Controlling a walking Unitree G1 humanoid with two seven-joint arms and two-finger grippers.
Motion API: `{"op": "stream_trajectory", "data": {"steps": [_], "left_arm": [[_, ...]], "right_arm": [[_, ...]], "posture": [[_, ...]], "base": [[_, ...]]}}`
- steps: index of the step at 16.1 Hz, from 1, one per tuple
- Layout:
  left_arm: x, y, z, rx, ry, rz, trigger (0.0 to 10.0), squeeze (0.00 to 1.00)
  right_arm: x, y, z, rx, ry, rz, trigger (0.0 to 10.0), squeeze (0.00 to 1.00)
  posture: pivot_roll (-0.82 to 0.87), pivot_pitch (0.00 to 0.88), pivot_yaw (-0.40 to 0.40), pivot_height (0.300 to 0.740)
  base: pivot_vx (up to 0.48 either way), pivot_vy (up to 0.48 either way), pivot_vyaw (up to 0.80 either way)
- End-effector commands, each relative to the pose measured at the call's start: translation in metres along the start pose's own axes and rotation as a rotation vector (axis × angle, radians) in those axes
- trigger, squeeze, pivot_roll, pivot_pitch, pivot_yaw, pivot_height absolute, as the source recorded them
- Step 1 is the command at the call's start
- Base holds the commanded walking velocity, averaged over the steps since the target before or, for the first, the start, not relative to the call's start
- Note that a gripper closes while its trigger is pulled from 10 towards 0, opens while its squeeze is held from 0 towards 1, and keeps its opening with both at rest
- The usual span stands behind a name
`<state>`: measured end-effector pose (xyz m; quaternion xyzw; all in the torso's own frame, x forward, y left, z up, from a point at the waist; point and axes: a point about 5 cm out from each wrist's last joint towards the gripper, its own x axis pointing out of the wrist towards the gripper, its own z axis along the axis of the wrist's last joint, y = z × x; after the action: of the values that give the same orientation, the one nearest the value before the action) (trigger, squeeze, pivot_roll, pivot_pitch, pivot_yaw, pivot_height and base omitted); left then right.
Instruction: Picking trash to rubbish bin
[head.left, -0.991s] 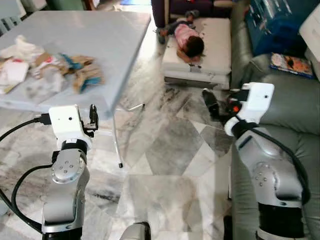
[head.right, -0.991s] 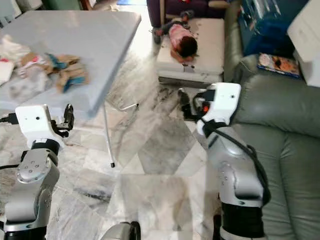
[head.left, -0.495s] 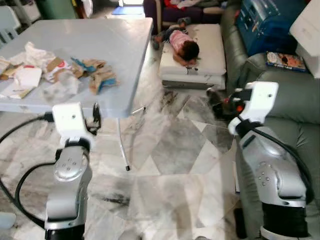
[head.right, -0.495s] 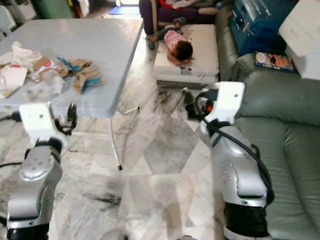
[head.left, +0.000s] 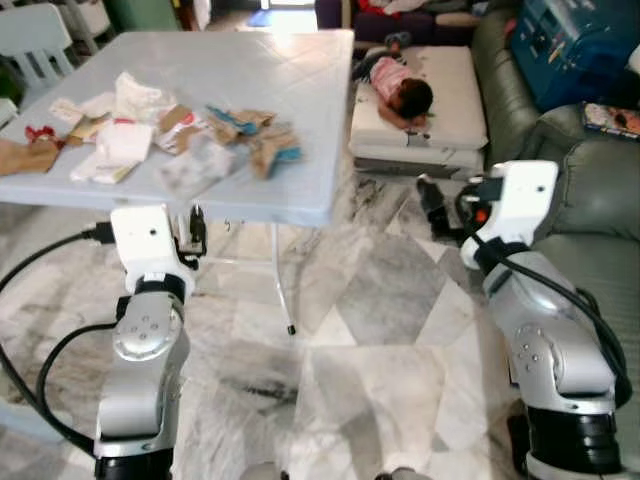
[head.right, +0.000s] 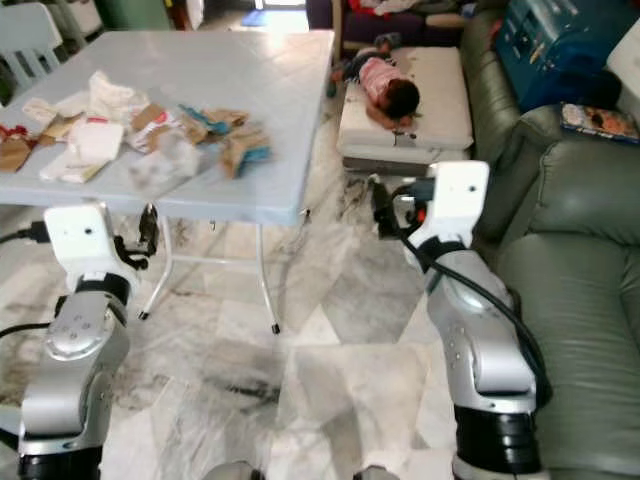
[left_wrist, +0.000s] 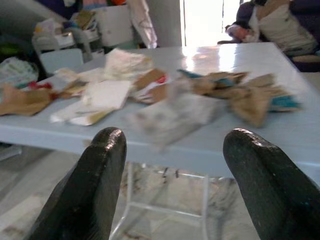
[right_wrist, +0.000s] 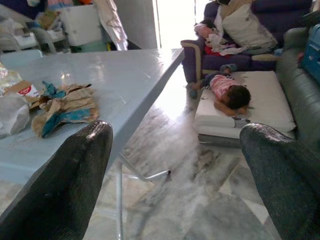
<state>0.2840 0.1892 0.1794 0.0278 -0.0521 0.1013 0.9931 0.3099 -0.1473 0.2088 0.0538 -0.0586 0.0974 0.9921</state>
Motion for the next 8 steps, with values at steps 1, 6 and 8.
{"op": "stream_trajectory", "data": {"steps": [1, 6, 8], "left_arm": [[-0.0010, 0.0035, 0.0017, 0.004, -0.006, 0.019, 10.0, 0.00], [-0.0012, 0.0001, 0.0037, 0.004, -0.018, 0.011, 10.0, 0.00], [-0.0004, -0.0018, 0.0053, 0.011, -0.027, -0.008, 10.0, 0.00]], "right_arm": [[0.0008, 0.0058, 0.0045, -0.015, -0.020, 0.026, 10.0, 0.00], [0.0012, 0.0050, 0.0048, -0.003, -0.030, 0.021, 10.0, 0.00], [0.0016, 0.0042, 0.0069, -0.007, -0.052, 0.016, 10.0, 0.00]], "posture": [[0.06, 0.150, 0.005, 0.740], [0.06, 0.151, 0.005, 0.740], [0.06, 0.151, 0.006, 0.740]], "base": [[0.000, 0.000, 0.80], [0.000, 0.000, 0.48], [0.000, 0.000, 0.00]]}}
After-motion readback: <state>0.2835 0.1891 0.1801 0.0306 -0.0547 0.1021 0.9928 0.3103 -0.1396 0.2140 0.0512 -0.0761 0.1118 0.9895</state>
